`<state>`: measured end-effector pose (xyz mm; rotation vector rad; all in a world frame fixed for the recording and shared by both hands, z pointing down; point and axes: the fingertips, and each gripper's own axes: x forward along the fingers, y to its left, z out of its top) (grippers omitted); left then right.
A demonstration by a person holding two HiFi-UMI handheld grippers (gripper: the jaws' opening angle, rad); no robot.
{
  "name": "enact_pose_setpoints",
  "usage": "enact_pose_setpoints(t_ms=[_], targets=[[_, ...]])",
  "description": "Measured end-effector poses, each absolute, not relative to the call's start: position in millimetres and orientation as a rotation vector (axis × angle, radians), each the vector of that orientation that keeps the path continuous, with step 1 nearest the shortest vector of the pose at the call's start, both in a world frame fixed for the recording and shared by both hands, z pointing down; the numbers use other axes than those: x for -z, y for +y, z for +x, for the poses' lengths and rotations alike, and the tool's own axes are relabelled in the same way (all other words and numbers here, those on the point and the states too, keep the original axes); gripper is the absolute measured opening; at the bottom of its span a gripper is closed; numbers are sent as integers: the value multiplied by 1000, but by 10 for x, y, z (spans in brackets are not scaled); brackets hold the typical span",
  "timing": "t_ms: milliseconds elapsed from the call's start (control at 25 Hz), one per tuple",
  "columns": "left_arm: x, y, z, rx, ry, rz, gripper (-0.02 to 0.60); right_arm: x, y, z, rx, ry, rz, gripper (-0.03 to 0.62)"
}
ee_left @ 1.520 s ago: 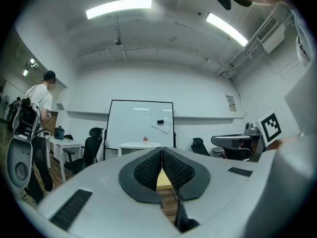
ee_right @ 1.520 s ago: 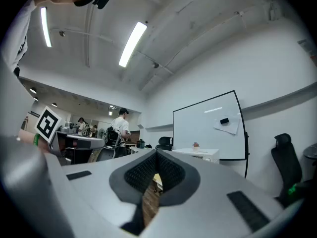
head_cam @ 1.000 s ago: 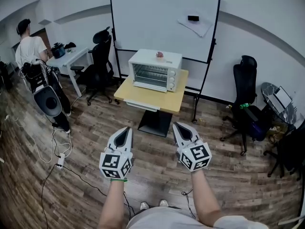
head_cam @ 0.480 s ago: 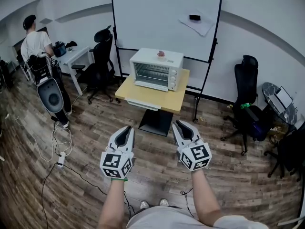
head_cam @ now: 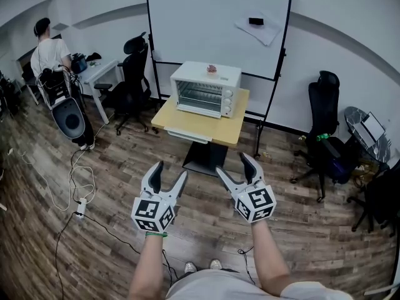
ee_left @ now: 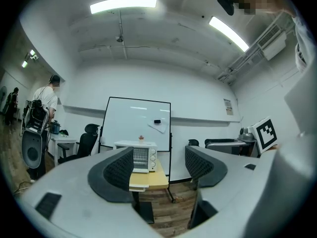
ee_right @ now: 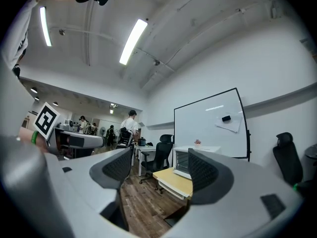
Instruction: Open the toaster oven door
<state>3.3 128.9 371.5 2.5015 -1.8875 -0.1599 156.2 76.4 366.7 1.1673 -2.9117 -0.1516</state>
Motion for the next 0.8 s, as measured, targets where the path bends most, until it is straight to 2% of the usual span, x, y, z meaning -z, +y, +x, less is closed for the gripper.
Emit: enact_pose_setpoints(t_ms=[160,800], targets=[[-3703,1274,39,156,-1895,2501,305,-3670,737,1558,148,-2912,1160,360],[-3805,973,163,100,-1942,2488,305,-3768,380,1599,176,-2916,1108,368]])
